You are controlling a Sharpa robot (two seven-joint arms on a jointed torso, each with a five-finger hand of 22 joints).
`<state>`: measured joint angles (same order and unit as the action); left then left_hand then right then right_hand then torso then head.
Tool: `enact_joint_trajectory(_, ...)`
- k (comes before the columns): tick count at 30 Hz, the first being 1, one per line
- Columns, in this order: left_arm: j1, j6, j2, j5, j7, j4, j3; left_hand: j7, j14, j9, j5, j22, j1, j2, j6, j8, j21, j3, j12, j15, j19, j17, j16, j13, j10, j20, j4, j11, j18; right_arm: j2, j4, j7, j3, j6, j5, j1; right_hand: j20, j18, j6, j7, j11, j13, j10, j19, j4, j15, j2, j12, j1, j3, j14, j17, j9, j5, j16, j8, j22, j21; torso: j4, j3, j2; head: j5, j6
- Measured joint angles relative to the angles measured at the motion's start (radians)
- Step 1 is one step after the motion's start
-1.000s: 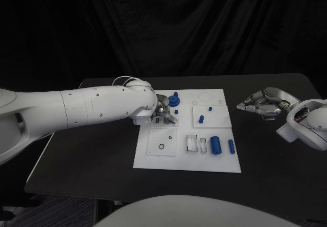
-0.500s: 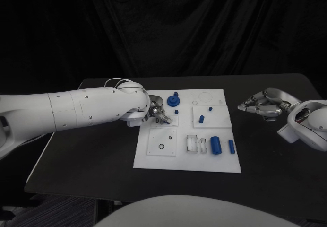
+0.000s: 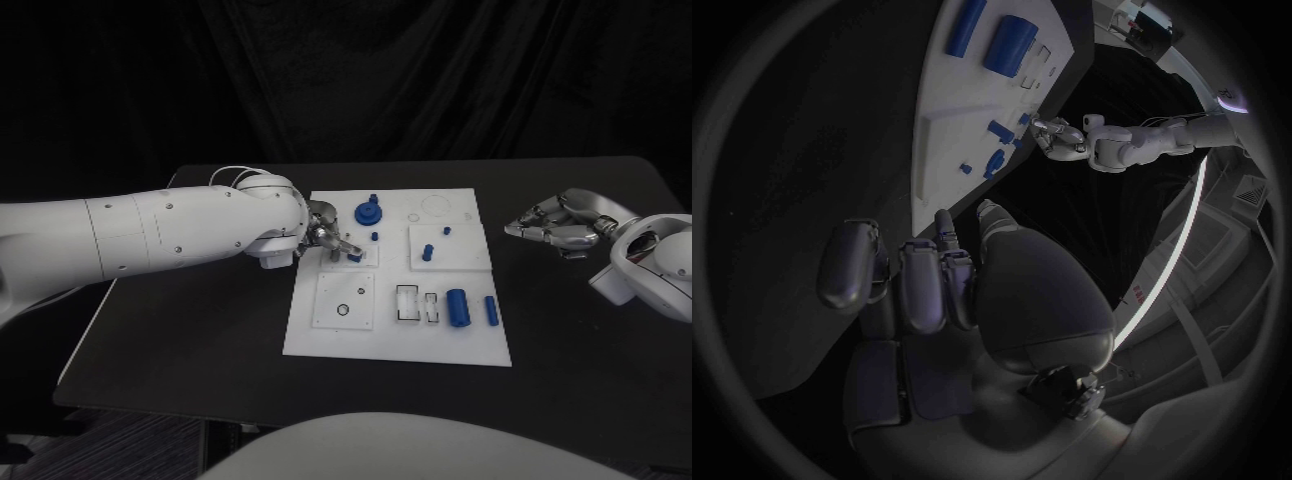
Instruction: Assemble the parts on the task board
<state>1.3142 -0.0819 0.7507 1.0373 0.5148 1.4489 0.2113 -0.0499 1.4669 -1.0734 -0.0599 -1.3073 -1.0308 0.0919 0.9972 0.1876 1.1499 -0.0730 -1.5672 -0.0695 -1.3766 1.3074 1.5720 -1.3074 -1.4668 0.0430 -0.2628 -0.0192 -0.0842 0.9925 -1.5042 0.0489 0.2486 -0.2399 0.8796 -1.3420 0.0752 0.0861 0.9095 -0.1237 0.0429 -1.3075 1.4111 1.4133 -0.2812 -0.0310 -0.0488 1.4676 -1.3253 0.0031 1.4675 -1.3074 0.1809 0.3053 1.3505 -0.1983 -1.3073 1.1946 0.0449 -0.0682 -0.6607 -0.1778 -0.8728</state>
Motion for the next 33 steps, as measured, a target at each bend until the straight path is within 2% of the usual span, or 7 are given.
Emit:
enact_joint_trajectory(8,0.000,0.055,0.025,0.000,-0.022,0.023,0.000,0.015,-0.002,-0.051,0.007,0.000,0.114,0.039,0.029,0.063,0.029,-0.096,0.000,-0.006,-0.020,0.000,0.000,0.000,0.001,-0.013,-0.031,-0.006,0.000,0.004,0.000,0.002,0.000,0.002,0.000,0.001,0.000,0.000,0.000,0.000,0.000,0.000,0.000,0.000,0.000,0.000,0.000,0.000,0.000,0.000,0.000,0.000,0.000,0.000,-0.006,0.000,-0.001,-0.004,0.0007,0.0003,-0.001,-0.001,0.000)
enact_joint_trajectory(11,0.000,0.105,0.046,0.002,-0.053,0.048,0.000,0.021,-0.002,-0.092,-0.085,0.000,0.035,0.079,0.026,0.107,0.047,-0.091,0.000,-0.013,-0.033,0.000,0.000,0.000,0.001,-0.018,-0.016,-0.016,0.000,0.006,0.000,0.002,0.000,0.002,0.000,0.001,0.000,0.000,0.000,0.000,0.000,0.000,0.000,0.000,0.000,0.000,0.000,0.000,0.000,0.000,0.000,0.000,0.000,0.000,-0.006,0.000,-0.001,-0.004,0.0012,0.0003,-0.001,-0.002,0.000)
enact_joint_trajectory(13,0.001,0.134,0.059,0.009,-0.075,0.065,0.000,0.033,-0.002,-0.108,-0.167,0.000,-0.102,0.071,0.001,0.118,0.055,-0.044,0.000,-0.023,-0.036,0.000,0.000,0.000,0.002,-0.022,0.061,-0.024,0.000,0.006,0.000,0.001,0.000,0.002,0.000,0.001,0.000,0.000,0.000,0.000,0.000,0.000,0.000,0.000,0.000,0.000,0.000,0.000,0.000,0.000,0.000,0.000,0.000,0.000,-0.006,0.000,-0.001,-0.004,0.0017,0.0003,-0.001,-0.003,0.000)
enact_joint_trajectory(15,0.004,0.156,0.068,0.019,-0.096,0.077,0.001,0.027,-0.002,-0.100,-0.163,0.000,-0.169,0.058,-0.029,0.101,0.063,-0.008,-0.001,-0.023,-0.040,0.000,0.000,-0.003,0.003,-0.025,0.100,-0.023,0.000,0.006,-0.001,0.000,0.000,0.001,0.000,0.001,0.000,0.000,0.000,0.000,0.000,0.000,0.000,0.000,0.000,0.000,0.000,0.000,0.000,0.000,0.000,0.000,0.000,0.000,-0.006,0.000,-0.001,-0.004,0.0019,0.0003,-0.001,-0.006,0.000)
enact_joint_trajectory(23,0.032,0.229,0.107,0.149,-0.290,0.106,0.000,-0.054,0.000,0.229,-0.086,0.000,-0.391,-0.013,-0.126,-0.114,0.109,0.131,-0.004,0.033,-0.030,0.000,0.000,-0.006,0.001,0.027,0.210,0.037,0.001,0.001,0.000,-0.006,0.000,-0.005,-0.001,0.001,0.000,0.000,0.000,0.000,0.000,0.000,0.000,0.000,0.000,0.000,0.000,0.000,0.000,0.000,0.000,0.000,0.000,0.004,-0.006,0.000,-0.001,-0.004,0.0035,0.0002,-0.001,-0.016,0.000)
enact_joint_trajectory(27,0.033,0.240,0.110,0.235,-0.388,0.101,0.000,-0.056,-0.002,0.448,-0.056,0.000,-0.428,-0.050,-0.228,-0.125,0.183,0.161,0.003,0.034,-0.054,0.000,0.000,-0.004,0.002,0.041,0.213,0.038,0.016,0.000,0.000,-0.009,0.000,-0.008,-0.001,0.001,0.000,0.000,0.004,0.004,0.000,0.000,0.000,0.000,0.000,0.000,0.000,0.000,0.000,0.000,0.000,0.000,0.000,0.004,-0.006,0.000,-0.001,-0.004,0.0035,-0.0010,0.000,-0.011,0.000)
enact_joint_trajectory(33,0.026,0.239,0.110,0.355,-0.468,0.081,-0.001,-0.050,-0.002,0.557,-0.067,-0.001,-0.425,-0.081,-0.254,-0.125,0.260,0.162,0.003,0.034,-0.086,0.000,0.000,0.003,0.002,0.036,0.212,0.038,0.032,0.003,-0.001,-0.015,0.000,-0.013,-0.001,0.002,0.000,0.000,0.004,0.004,0.000,0.000,0.000,0.000,0.000,0.000,0.000,0.000,0.000,0.000,0.000,0.000,0.000,0.004,-0.006,0.000,-0.001,-0.004,0.0035,-0.0035,0.003,-0.005,0.000)
